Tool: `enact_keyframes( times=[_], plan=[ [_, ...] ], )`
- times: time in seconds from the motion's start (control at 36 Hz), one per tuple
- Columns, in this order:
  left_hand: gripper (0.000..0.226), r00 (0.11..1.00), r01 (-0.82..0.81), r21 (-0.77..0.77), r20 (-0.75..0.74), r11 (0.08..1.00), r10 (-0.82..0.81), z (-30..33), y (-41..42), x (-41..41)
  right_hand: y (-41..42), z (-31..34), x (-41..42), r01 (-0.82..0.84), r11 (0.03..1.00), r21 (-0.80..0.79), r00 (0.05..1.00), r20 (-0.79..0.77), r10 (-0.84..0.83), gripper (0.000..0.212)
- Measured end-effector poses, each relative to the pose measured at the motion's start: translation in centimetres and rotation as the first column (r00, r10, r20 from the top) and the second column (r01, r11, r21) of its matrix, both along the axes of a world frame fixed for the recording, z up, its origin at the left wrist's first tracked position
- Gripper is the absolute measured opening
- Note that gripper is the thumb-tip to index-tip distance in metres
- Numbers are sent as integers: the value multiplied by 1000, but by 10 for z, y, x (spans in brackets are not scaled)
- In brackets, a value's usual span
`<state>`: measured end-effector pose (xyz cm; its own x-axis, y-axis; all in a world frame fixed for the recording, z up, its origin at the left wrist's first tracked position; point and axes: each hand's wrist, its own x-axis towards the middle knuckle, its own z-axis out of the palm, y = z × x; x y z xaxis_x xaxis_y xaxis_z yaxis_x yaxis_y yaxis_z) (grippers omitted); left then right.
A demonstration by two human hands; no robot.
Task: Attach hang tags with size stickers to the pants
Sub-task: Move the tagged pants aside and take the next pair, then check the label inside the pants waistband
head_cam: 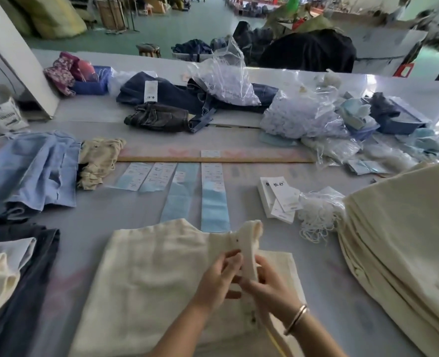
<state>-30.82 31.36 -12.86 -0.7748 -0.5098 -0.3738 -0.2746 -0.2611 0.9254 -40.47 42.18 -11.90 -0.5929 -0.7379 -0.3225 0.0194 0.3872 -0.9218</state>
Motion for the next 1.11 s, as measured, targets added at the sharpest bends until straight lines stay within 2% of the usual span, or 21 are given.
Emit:
enact_keyframes(
  times=[0.06,0.14,0.22,0.36,0.47,0.53,0.56,0.58,0.64,0.75,0.92,0.97,1.06,1.11],
  plan=[
    [40,999,-34,-5,-11,999,34,15,-3,5,-10,4,18,-25,997,-73,999,-39,22,52],
    [18,996,-85,2,-18,996,85,25,-13,18,-14,9,29,-48,982,-185,996,66,61,50],
    [12,997,-72,32,-22,997,72,29,-18,29,-15,12,33,14,988,-151,996,92,0,40],
    [33,991,-117,194,-36,974,126,34,-21,37,-18,14,35,160,975,-152,979,149,-137,34],
    [36,987,-113,281,-76,953,139,39,-15,38,-22,19,40,154,980,-124,984,-68,-163,35],
    [37,987,-95,296,-97,950,129,41,-12,38,-23,17,39,139,989,-43,958,-249,-145,22],
    [37,986,-100,302,-101,948,136,42,-10,38,-24,18,37,135,991,-18,940,-313,-134,10],
    [38,984,-110,309,-101,945,147,42,-9,38,-23,19,36,136,991,-14,933,-334,-133,8],
    [36,978,-133,338,-107,932,178,41,-10,38,-20,22,32,163,986,-35,955,-247,-166,24],
    [32,960,-172,432,-129,885,250,39,-14,40,-13,33,27,256,963,-84,964,98,-248,33],
    [31,946,-207,461,-131,863,297,40,-19,42,-12,43,29,350,929,-118,871,407,-276,24],
    [29,948,-214,433,-126,876,294,40,-22,44,-13,44,29,356,928,-113,843,467,-267,35],
    [26,960,-160,383,-153,910,234,45,-23,46,-17,45,32,398,906,-147,815,509,-276,25],
    [37,978,-73,270,-169,960,122,50,-21,45,-19,46,35,426,893,-147,807,508,-301,25]
  ],
)
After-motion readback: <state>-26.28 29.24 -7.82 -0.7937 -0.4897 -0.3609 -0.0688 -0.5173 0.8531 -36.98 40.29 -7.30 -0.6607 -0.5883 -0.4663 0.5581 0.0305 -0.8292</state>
